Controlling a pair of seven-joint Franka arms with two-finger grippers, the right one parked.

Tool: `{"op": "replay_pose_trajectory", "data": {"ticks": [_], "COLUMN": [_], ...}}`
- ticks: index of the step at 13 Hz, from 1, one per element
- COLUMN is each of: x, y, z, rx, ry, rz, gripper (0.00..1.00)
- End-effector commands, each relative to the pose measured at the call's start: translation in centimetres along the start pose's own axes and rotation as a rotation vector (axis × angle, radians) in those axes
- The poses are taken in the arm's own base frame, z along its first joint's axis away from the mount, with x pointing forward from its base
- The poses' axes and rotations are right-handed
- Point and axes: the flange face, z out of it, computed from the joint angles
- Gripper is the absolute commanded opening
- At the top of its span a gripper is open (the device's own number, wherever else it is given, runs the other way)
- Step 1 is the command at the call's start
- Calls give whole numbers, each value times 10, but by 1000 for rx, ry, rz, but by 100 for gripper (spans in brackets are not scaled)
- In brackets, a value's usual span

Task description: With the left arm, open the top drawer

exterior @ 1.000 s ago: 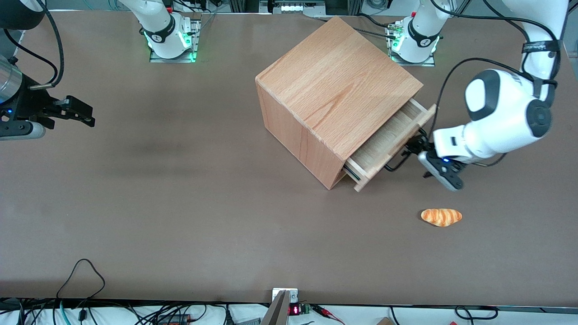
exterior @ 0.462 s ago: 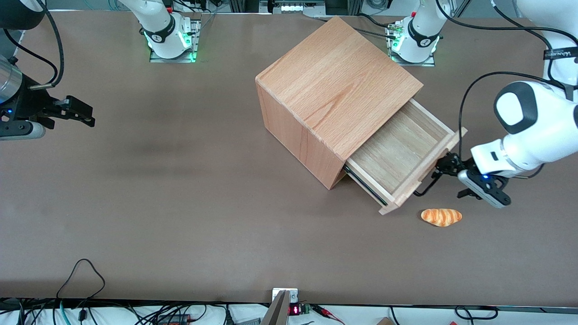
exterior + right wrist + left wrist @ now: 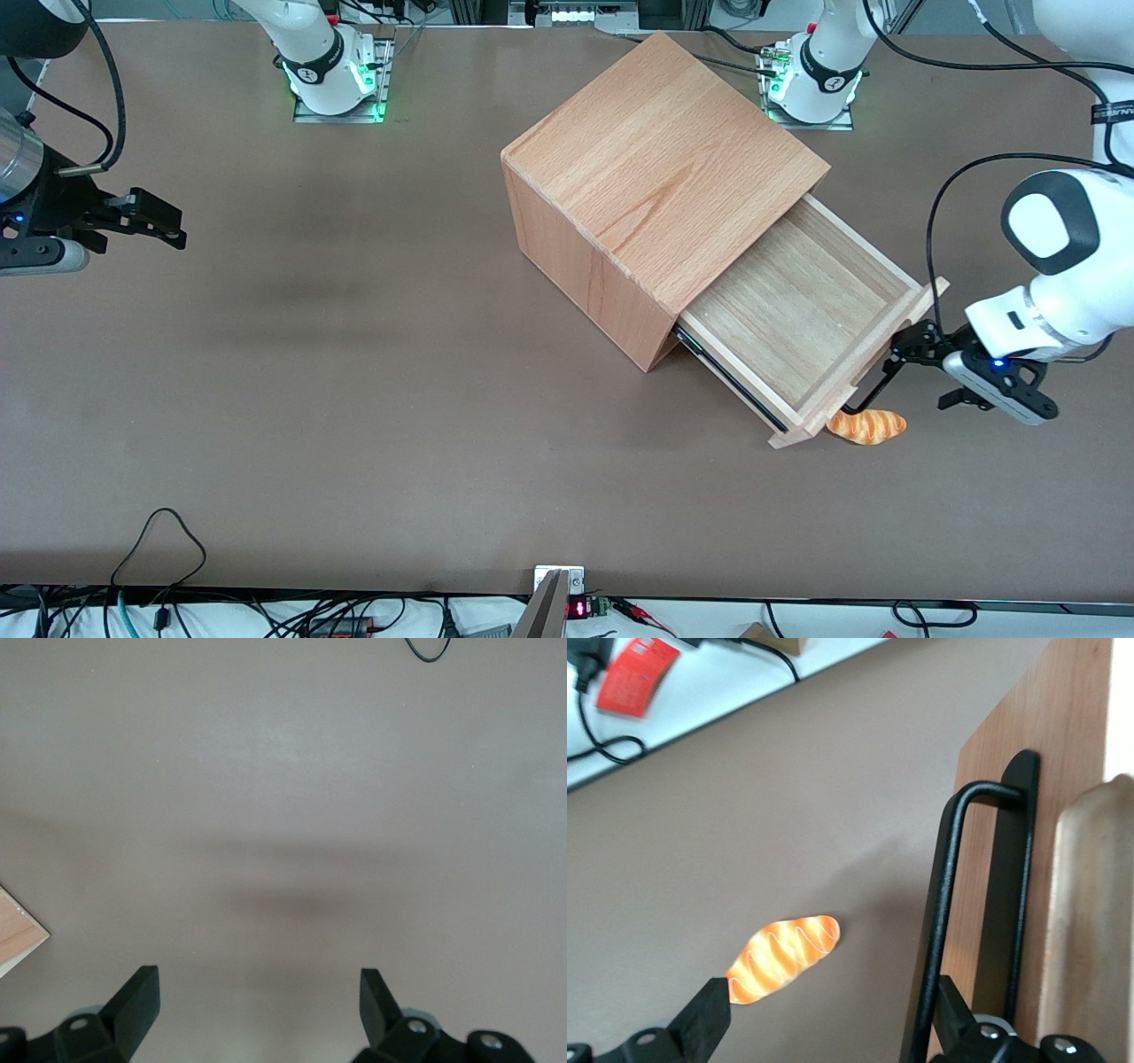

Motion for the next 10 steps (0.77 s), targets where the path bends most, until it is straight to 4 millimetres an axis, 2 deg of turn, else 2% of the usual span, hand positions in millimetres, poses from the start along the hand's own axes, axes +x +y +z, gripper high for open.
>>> {"op": "replay_pose_trajectory", "data": {"ticks": [1,2,5,8,10], "x": [7,13,13,-6,-25], "y": [7,12,31,57,78], "z": [-36,-53,-97,-160,-192], "rx": [-7,-16,-32,1,31], "ry": [2,0,-15,-67,-142], "rz": [-73,-109,-105,-177,-273], "gripper": [100,100,100,100,100]}}
